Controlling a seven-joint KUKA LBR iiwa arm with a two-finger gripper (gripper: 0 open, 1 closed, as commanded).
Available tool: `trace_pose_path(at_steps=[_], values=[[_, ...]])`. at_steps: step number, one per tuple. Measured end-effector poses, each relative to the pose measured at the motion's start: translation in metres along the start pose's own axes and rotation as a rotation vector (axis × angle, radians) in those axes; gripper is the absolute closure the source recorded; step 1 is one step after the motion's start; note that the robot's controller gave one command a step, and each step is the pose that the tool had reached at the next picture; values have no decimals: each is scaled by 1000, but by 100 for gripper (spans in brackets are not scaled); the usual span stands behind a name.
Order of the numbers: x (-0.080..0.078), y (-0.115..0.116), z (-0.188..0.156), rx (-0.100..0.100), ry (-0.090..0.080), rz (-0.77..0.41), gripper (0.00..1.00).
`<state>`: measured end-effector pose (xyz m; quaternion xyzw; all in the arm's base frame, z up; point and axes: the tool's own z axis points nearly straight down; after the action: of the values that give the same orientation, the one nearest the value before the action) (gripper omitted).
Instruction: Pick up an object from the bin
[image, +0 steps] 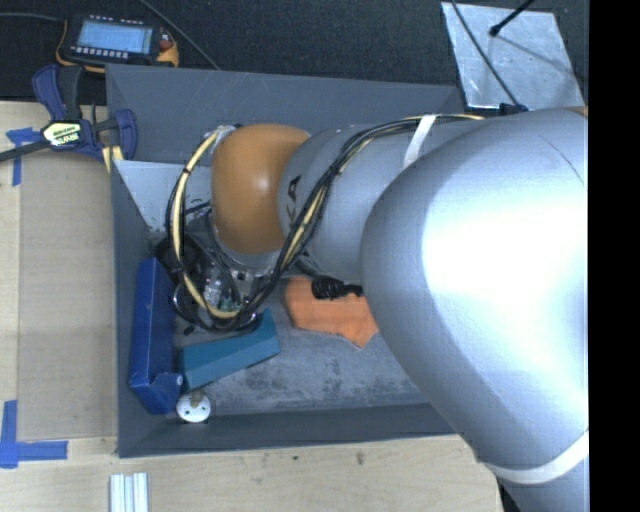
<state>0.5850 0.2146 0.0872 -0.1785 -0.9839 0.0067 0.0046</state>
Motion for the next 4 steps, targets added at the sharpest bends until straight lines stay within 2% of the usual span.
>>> trace_pose_path(at_steps=[2,3,4], values=[[2,-6,-9,-14,-15,3,100],[2,-6,-14,-10,-9,2,100],[1,-7,-28,-11,-14,2,100]])
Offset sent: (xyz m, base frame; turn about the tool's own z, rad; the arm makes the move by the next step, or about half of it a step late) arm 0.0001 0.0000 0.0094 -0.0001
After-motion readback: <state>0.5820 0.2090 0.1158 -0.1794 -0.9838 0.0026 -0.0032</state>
